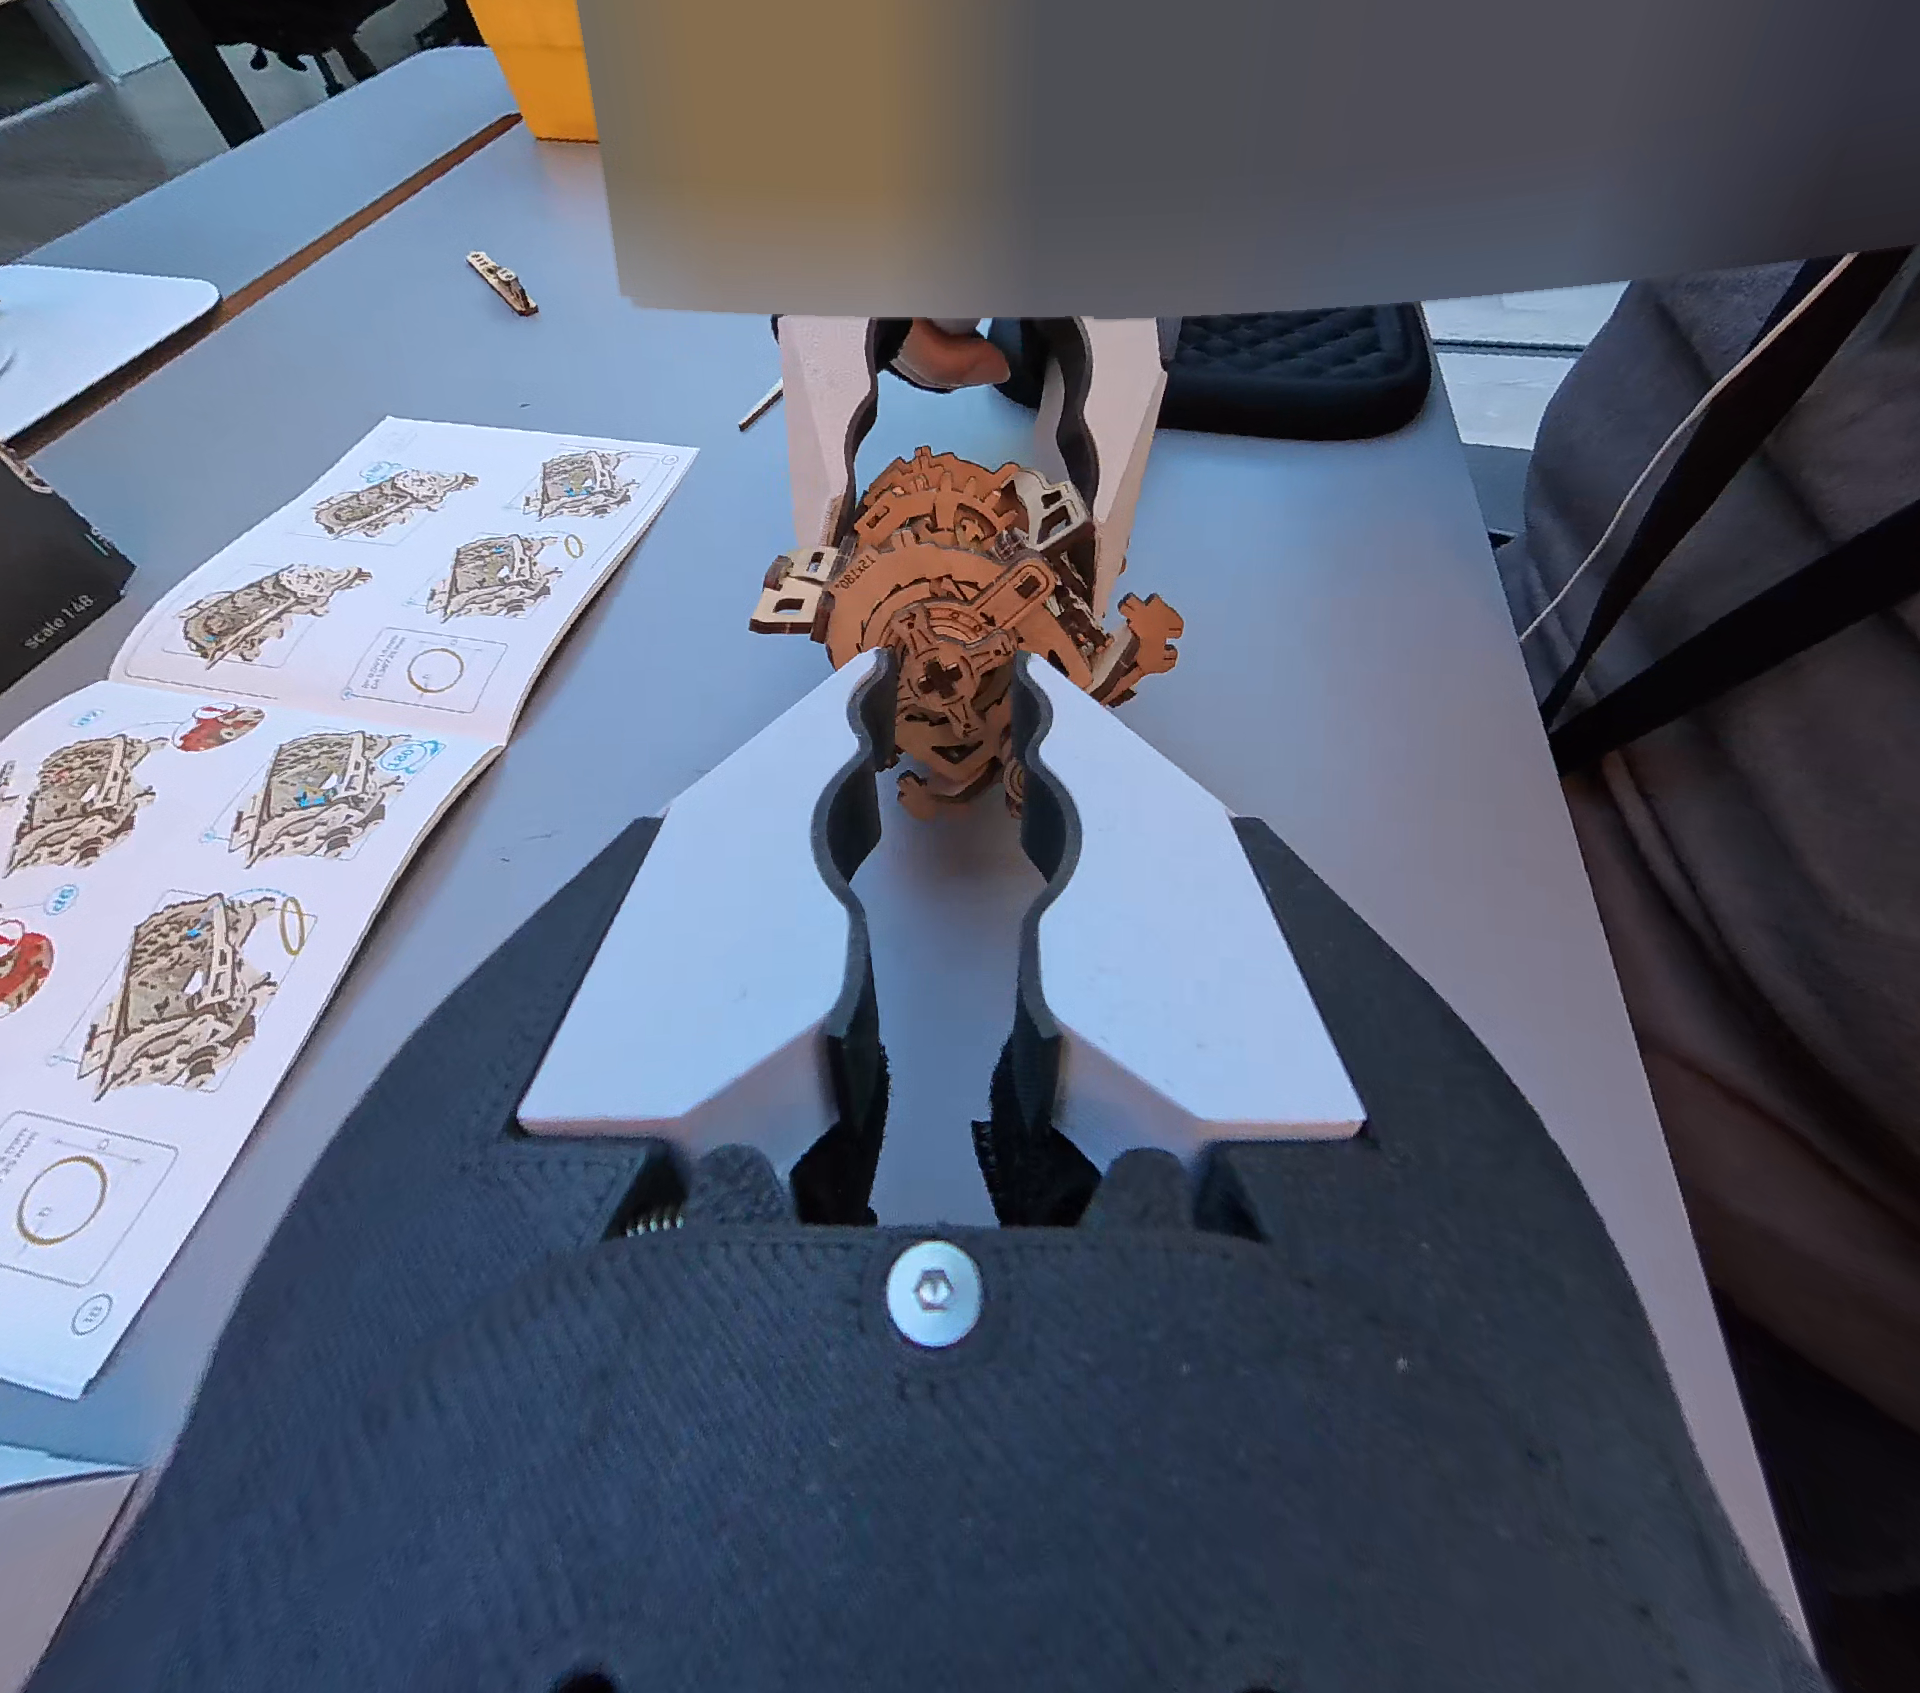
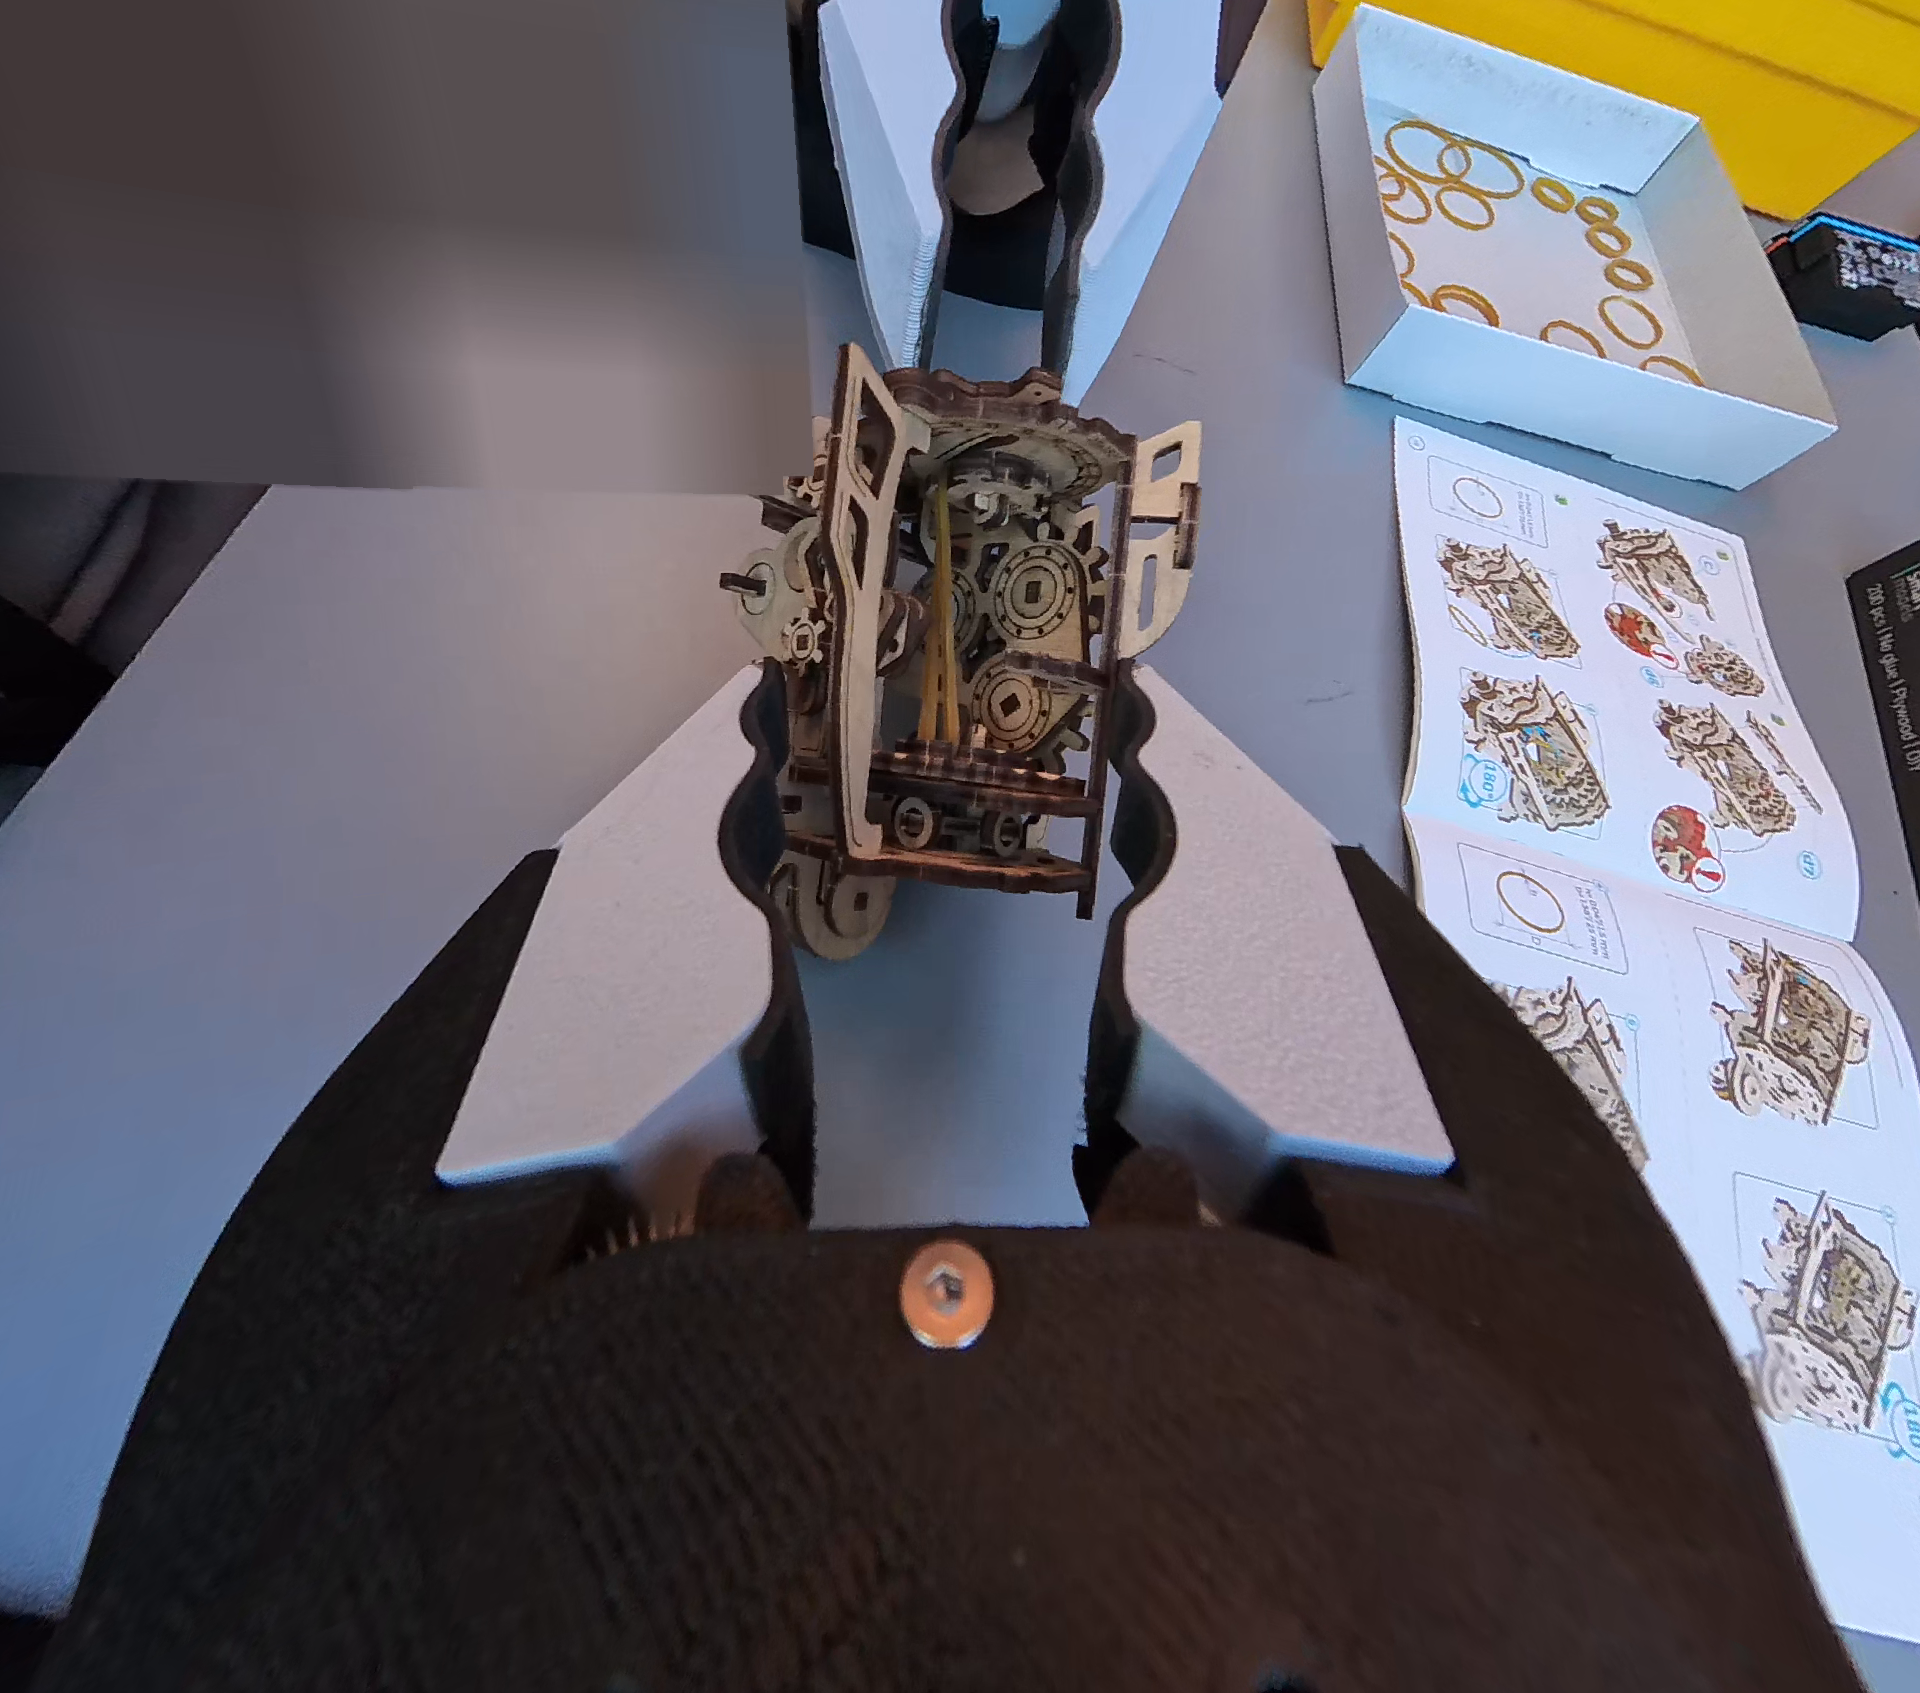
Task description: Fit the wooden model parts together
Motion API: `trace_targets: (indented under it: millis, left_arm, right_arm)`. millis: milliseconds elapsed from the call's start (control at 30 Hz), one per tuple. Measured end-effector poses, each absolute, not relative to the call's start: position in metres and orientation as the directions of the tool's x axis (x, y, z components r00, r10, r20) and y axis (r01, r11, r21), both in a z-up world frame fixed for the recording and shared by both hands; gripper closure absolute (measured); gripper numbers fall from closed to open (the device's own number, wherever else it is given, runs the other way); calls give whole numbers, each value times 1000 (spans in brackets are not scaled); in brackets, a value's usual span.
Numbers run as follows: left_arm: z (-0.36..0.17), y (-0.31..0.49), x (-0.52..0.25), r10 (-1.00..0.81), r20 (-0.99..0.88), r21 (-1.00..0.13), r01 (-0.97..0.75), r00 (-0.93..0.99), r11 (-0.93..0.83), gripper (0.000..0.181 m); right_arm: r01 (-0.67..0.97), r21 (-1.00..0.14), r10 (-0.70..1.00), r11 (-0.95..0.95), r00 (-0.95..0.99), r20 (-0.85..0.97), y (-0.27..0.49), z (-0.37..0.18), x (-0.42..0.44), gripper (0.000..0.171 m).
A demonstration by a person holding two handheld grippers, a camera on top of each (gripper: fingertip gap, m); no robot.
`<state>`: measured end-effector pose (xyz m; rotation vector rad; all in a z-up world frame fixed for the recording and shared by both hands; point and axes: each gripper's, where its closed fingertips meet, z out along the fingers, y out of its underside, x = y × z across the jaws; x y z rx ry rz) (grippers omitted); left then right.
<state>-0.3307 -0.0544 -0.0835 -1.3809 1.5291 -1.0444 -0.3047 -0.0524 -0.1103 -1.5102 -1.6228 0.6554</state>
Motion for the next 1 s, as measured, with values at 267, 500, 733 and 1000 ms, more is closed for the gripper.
trace_targets:
  millis: [267, 500, 733, 1000]
  left_arm:
    - [-81, -54, -331, -998, 11, -948, -317, -69, 11, 162]
    - [-81, -51, -332, -997, 60, -949, -314, -58, -39, 162]
    - [-79, -51, -333, -993, 102, -951, -298, -57, -81, 161]
    - [-76, -55, -336, -986, 137, -954, -281, -99, -105, 160]
  right_arm:
    - [547, -826, 980, 132, 52, 191, -53, -110, -306, 110]
    - [556, -823, 977, 115, 86, 195, -52, -110, -307, 110]
    - [560, -823, 976, 94, 109, 186, -52, -110, -309, 110]
    - [588, -794, 960, 154, 99, 260, -52, -110, -312, 110]
